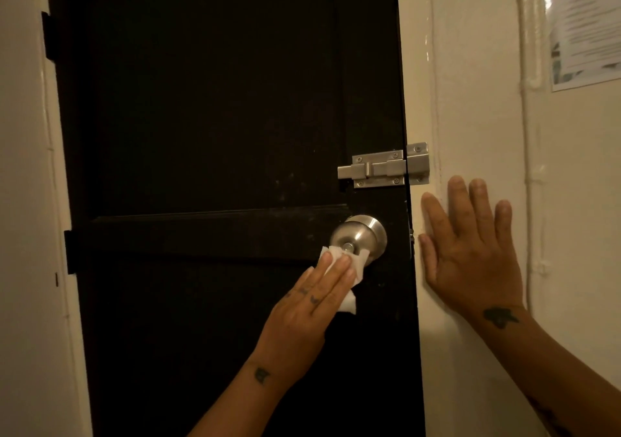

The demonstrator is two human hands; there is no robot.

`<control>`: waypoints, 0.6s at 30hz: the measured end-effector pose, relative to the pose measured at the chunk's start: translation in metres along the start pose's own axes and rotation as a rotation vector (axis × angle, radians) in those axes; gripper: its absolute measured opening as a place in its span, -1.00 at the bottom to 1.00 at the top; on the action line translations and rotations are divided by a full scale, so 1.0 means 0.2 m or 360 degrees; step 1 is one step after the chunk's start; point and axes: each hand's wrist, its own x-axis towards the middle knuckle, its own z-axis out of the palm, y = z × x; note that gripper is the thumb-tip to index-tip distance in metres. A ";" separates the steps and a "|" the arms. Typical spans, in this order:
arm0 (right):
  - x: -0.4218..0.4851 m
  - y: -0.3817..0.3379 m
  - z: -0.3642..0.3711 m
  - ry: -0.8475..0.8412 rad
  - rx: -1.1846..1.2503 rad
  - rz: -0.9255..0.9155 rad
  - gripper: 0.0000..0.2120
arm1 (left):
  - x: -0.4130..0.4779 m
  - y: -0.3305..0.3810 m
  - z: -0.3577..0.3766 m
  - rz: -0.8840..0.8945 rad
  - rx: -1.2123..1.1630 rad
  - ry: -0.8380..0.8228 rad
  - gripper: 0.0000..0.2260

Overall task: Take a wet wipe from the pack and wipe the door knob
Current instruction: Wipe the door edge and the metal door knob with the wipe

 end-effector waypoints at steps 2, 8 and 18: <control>0.00 0.00 0.00 -0.0003 -0.0018 -0.0004 -0.47 | 0.01 -0.03 -0.02 0.0045 -0.0014 0.0016 -0.60; 0.00 0.00 0.00 -0.0010 -0.0023 -0.0003 -0.47 | 0.01 -0.08 -0.07 0.0101 -0.0062 -0.0111 -0.61; 0.00 0.00 0.00 -0.0029 -0.0002 -0.0010 -0.46 | 0.15 0.15 -0.06 -0.0792 -0.0963 -0.0016 -0.44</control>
